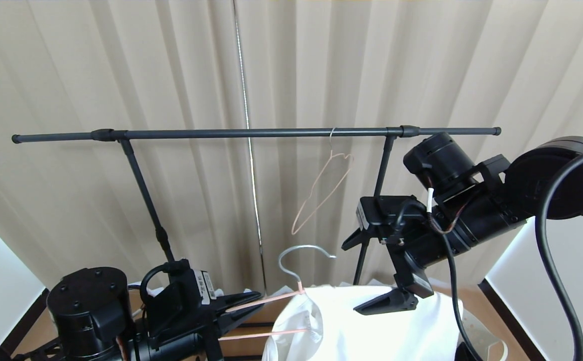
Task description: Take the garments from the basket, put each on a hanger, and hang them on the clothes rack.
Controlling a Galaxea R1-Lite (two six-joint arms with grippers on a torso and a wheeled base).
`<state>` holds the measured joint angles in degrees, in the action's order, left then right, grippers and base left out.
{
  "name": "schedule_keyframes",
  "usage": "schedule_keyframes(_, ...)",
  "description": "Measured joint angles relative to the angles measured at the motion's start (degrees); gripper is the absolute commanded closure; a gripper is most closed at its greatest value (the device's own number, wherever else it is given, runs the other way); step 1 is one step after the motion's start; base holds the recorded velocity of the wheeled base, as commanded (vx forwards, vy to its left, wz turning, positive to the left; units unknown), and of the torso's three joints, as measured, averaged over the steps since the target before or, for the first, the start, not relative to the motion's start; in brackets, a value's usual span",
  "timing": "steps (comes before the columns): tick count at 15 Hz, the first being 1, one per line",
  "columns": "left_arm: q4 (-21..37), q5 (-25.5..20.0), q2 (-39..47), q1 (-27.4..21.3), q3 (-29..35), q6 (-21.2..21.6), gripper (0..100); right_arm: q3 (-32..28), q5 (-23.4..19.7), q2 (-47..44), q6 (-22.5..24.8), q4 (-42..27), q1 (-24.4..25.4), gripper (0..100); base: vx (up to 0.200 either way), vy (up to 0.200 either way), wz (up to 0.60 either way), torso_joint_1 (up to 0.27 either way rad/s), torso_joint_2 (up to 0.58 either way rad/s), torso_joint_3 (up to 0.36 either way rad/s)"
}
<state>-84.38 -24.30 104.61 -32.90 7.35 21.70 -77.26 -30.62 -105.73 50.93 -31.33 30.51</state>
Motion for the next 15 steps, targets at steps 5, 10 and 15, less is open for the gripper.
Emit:
schedule_keyframes(5,0.0,0.0,-0.4,0.0,-0.1,0.0,100,-0.1,0.0,-0.3,0.0,0.0,0.1,100,0.000,0.000,0.00,0.000,0.00,0.000)
schedule_keyframes(10,-0.7,-0.1,-0.5,-0.1,0.0,-1.1,100,0.2,0.0,0.1,0.1,0.0,0.1,100,0.000,0.000,0.00,0.000,0.00,0.000)
schedule_keyframes(15,-3.7,-0.1,0.2,0.1,-0.4,-1.1,100,0.5,0.0,1.0,0.1,0.0,0.1,100,0.000,0.000,0.00,0.000,0.00,0.000)
